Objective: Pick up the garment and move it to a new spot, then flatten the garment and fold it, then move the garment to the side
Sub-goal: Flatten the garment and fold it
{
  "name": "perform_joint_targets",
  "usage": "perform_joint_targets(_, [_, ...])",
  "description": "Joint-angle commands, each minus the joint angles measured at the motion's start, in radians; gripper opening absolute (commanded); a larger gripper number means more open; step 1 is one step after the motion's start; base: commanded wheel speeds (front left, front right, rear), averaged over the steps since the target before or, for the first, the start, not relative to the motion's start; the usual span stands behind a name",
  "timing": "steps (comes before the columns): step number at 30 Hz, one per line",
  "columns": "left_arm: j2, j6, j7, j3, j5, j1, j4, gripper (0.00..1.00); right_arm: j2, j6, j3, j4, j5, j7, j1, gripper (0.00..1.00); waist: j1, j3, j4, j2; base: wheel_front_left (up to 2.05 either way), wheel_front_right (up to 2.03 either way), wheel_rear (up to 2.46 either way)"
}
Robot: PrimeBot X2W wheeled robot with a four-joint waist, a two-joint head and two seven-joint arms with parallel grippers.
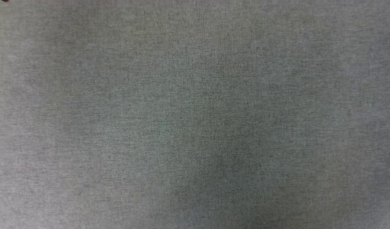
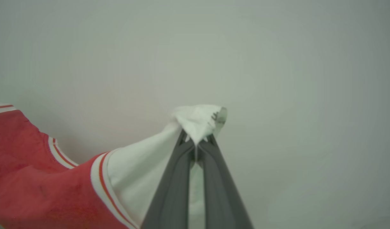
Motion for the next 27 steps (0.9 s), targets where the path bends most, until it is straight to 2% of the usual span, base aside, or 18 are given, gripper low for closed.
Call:
perform_joint_targets(1, [-0.005, -0.007, -0.008, 0.001, -0.008, 0.016, 0.024, 0.00, 0.006, -0.001, 0.020, 0.027, 0.017, -0.016, -0.011, 0.00, -0.0003, 0.030, 0.000, 0.0000, 0.00, 0.00, 0.00])
perform_joint_targets(7, [-0.032, -0.040, -0.019, -0.004, -0.025, 0.065, 0.112, 0.00, 0.018, -0.001, 0.100, 0.113, 0.092, -0.048, 0.032, 0.00, -0.0003, 0.036, 0.007, 0.0000, 0.00, 0.00, 0.00])
perform_joint_targets(13, [-0.045, -0.082, -0.031, -0.002, -0.042, 0.205, 0.169, 0.00, 0.000, -0.001, 0.201, 0.128, 0.194, -0.073, 0.171, 0.00, -0.0003, -0.056, 0.018, 0.0000, 0.00, 0.00, 0.00])
perform_joint_targets(20, [-0.065, -0.110, -0.034, 0.066, -0.086, 0.538, 0.093, 0.00, -0.058, -0.001, 0.316, 0.050, 0.322, -0.093, 0.479, 0.00, -0.0003, -0.251, 0.042, 0.0000, 0.00, 0.00, 0.00])
perform_joint_targets(27, [-0.077, -0.105, -0.033, 0.135, -0.098, 0.952, -0.068, 0.00, -0.105, -0.001, 0.335, -0.086, 0.397, -0.089, 0.835, 0.00, -0.0003, -0.434, 0.036, 0.0000, 0.00, 0.00, 0.00])
